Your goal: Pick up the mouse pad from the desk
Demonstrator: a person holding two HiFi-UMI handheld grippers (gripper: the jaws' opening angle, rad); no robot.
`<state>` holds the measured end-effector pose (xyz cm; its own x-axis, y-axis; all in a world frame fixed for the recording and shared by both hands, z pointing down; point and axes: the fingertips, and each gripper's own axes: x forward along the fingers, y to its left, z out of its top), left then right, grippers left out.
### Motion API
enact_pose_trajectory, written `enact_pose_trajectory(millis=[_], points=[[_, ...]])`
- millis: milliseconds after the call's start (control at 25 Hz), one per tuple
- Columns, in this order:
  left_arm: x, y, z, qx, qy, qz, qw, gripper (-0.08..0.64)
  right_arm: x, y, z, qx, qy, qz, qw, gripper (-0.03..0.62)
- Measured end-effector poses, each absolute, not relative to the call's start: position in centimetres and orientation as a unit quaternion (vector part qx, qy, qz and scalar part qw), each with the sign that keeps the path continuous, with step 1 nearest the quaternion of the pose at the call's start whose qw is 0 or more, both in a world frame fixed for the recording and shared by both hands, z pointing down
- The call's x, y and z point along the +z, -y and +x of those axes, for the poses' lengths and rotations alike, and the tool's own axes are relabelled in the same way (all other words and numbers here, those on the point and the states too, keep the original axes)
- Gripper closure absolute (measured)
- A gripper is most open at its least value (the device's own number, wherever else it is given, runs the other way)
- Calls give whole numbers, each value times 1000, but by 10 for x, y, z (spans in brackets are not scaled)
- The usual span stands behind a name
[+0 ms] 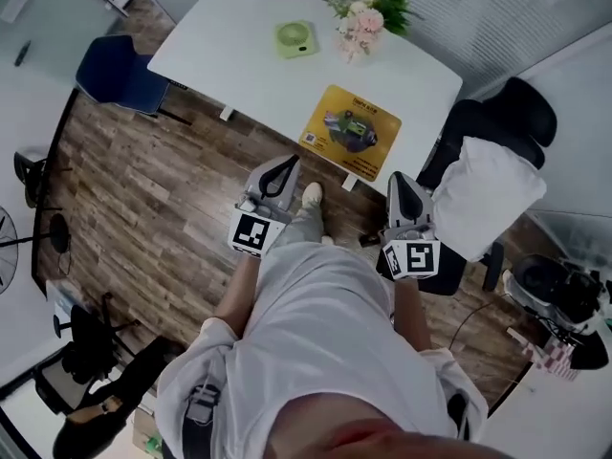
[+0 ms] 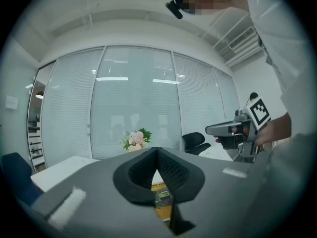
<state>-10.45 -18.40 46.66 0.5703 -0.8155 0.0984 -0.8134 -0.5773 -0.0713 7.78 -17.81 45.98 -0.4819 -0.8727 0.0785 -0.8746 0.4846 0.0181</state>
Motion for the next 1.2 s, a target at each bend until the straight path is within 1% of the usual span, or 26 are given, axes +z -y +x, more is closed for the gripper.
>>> enact_pose_trajectory(millis=[80,240,360,520,640,840,1040,1200], points=[[470,211,-110,-49,-454,-890,-5,574,466,202,76,14,852,521,51,594],[470,265,-121,-19,-442,-897,-9,574,479,244,65,6,837,540,87,594],[486,298,-130,-20,-432,-901,-19,574,490,272,62,9,822,559,109,594],[499,319,-130,-25,-407,-912,-39,574,505,297,69,30,797,587,138,594],[494,327,-127,-12,-398,-917,-32,574,520,316,78,43,783,603,143,592],[503,331,-125,-26,-405,-913,-31,574,579,345,104,72,763,615,185,553],[497,321,-127,-45,-420,-906,-21,574,675,370,128,123,749,595,264,479],[492,312,-132,-59,-445,-893,-22,574,754,385,154,193,724,585,310,445]])
